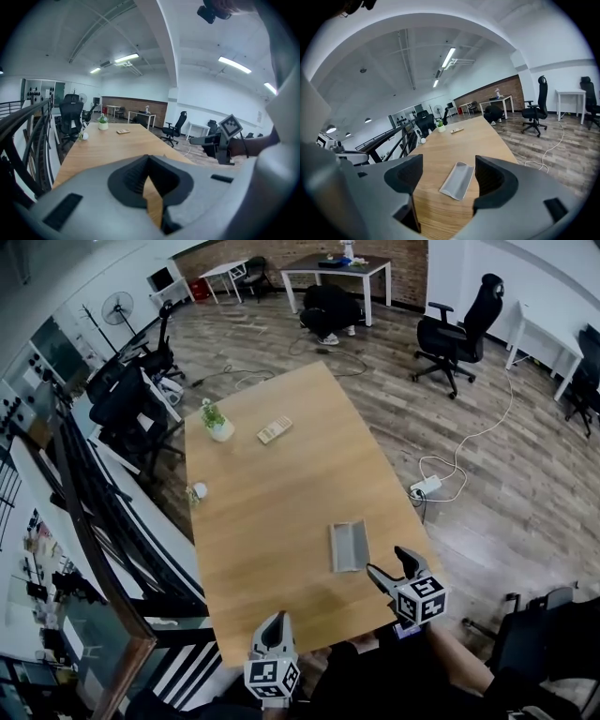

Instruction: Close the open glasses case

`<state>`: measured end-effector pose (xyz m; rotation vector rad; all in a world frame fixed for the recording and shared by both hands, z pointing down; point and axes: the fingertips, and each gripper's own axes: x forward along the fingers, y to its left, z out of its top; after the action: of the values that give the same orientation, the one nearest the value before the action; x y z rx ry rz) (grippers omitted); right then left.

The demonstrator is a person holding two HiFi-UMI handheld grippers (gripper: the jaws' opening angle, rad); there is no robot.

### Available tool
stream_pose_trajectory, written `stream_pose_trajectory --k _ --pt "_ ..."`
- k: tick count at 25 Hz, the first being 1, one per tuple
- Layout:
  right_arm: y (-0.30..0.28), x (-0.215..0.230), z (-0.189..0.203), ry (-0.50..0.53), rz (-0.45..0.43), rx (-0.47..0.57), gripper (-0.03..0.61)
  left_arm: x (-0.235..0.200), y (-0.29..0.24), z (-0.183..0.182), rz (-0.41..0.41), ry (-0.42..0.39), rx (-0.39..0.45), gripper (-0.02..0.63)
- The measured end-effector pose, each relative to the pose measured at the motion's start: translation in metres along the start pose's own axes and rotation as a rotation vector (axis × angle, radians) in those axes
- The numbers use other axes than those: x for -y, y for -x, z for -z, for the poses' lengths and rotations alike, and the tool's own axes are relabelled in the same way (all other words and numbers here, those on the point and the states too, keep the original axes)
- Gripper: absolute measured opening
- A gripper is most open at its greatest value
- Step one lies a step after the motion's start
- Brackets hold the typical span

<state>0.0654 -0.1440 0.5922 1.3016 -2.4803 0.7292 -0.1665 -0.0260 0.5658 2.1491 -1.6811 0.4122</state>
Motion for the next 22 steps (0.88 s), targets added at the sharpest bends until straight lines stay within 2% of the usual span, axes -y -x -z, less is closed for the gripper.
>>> stream_pose_trajectory --k 6,13,16,20,22 --pt "-0.037 0.014 0.015 -0.004 0.005 -0.065 0.342 -0.007 0.004 0.000 -0.017 -0.001 0.004 0.000" --pt "-0.098 0.045 0.061 -0.091 0.034 -0.218 0.342 -0.018 0.021 0.003 -0.066 0.015 0.001 0.000" --pt "-0.124 0.059 0.086 -0.173 0.057 -0.282 0.342 -0.026 0.032 0.009 -0.096 0.029 -0.006 0.000" --pt "-0.146 0.081 0.108 -0.384 0.100 -0.302 0.342 -0.035 0.045 0.019 -0.134 0.044 -0.015 0.000" --pt "-0.152 0.083 0.116 -0.446 0.102 -0.311 0.342 -0.038 0.051 0.023 -0.152 0.054 -0.017 0.000"
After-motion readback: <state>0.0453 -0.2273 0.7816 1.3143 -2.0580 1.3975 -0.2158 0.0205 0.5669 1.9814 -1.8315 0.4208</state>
